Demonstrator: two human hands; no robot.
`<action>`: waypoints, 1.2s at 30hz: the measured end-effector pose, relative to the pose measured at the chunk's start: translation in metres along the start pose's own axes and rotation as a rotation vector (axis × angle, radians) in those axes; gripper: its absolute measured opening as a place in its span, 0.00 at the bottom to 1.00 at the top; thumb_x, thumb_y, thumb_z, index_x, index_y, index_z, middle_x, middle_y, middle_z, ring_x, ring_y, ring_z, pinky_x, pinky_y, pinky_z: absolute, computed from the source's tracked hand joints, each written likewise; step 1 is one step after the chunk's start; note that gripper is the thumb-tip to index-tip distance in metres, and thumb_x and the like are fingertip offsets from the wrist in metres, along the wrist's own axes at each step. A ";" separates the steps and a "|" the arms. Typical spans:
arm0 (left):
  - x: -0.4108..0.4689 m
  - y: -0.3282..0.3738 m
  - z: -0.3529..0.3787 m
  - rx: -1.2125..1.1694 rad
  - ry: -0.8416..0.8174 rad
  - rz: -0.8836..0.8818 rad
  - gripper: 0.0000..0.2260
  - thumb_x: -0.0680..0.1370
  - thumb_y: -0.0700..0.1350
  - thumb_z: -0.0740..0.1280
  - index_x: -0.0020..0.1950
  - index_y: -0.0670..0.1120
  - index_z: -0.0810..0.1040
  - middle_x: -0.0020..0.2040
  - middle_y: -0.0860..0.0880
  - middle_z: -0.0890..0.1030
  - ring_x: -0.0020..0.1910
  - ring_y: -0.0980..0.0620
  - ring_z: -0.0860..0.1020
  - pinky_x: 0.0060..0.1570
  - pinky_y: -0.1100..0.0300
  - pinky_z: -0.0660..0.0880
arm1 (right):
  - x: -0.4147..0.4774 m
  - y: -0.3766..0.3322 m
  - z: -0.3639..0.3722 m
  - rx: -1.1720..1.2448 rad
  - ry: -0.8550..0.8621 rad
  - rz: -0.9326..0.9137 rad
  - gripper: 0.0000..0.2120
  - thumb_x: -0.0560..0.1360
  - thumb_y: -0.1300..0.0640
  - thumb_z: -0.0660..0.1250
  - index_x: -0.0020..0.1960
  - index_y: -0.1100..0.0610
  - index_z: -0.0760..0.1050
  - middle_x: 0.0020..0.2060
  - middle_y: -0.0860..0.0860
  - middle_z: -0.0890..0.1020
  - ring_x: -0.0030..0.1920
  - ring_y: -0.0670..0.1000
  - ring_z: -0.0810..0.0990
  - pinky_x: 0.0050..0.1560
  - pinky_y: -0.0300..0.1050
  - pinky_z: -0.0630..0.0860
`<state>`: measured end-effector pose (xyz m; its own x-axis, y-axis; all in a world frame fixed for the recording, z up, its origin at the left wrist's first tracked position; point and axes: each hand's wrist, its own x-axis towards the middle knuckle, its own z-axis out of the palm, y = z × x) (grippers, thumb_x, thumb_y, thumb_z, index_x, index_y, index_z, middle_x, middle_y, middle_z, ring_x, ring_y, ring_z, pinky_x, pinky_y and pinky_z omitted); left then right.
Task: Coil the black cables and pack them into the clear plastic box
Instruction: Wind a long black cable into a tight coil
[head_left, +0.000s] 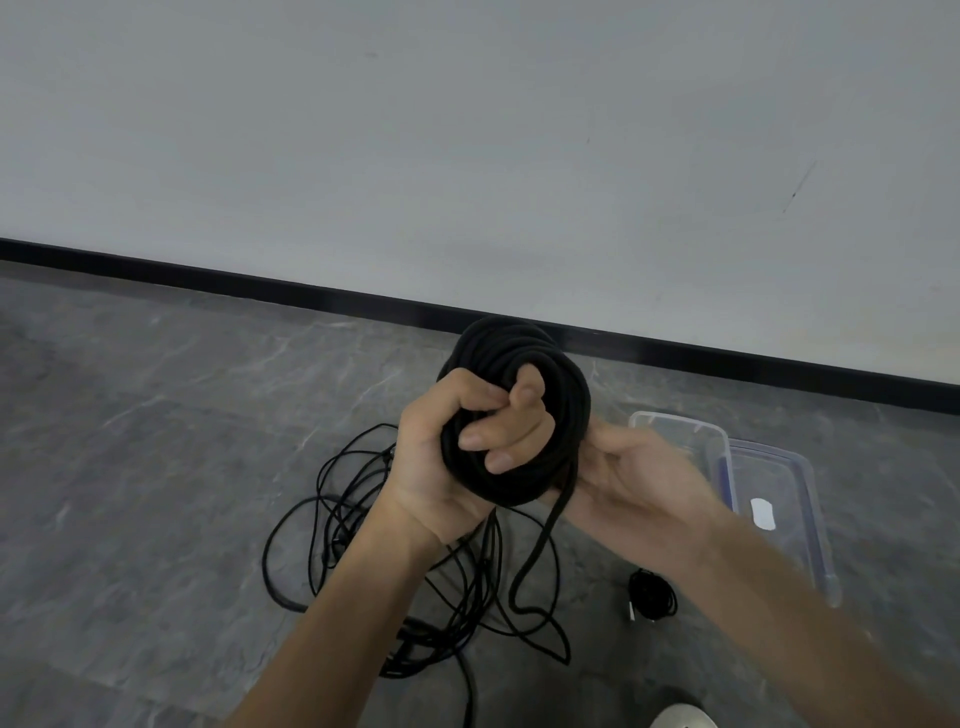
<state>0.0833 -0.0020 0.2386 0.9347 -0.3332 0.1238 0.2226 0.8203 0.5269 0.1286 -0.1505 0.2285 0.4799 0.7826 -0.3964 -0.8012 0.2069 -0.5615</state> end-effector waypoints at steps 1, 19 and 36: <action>0.000 0.000 -0.001 -0.008 0.016 0.017 0.04 0.72 0.41 0.64 0.41 0.43 0.78 0.23 0.56 0.64 0.24 0.57 0.63 0.30 0.67 0.68 | 0.001 0.000 0.000 -0.017 -0.009 -0.005 0.20 0.79 0.60 0.54 0.68 0.60 0.72 0.68 0.61 0.73 0.70 0.59 0.69 0.66 0.53 0.70; 0.003 -0.003 0.003 0.394 0.404 0.251 0.07 0.75 0.39 0.57 0.42 0.45 0.73 0.27 0.54 0.63 0.29 0.56 0.65 0.36 0.65 0.67 | 0.004 0.023 0.020 -0.651 0.220 -0.049 0.10 0.82 0.64 0.55 0.54 0.64 0.75 0.33 0.54 0.78 0.35 0.51 0.76 0.43 0.47 0.74; 0.001 0.005 0.000 0.173 0.448 0.288 0.07 0.76 0.40 0.57 0.41 0.47 0.74 0.26 0.55 0.63 0.28 0.57 0.64 0.33 0.68 0.71 | -0.003 0.027 0.022 -0.951 0.138 0.093 0.10 0.82 0.58 0.58 0.60 0.48 0.70 0.42 0.53 0.85 0.48 0.50 0.83 0.59 0.52 0.77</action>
<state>0.0853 0.0023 0.2412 0.9858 0.1545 -0.0663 -0.0729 0.7479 0.6598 0.0978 -0.1350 0.2304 0.5152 0.6836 -0.5170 -0.2431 -0.4619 -0.8530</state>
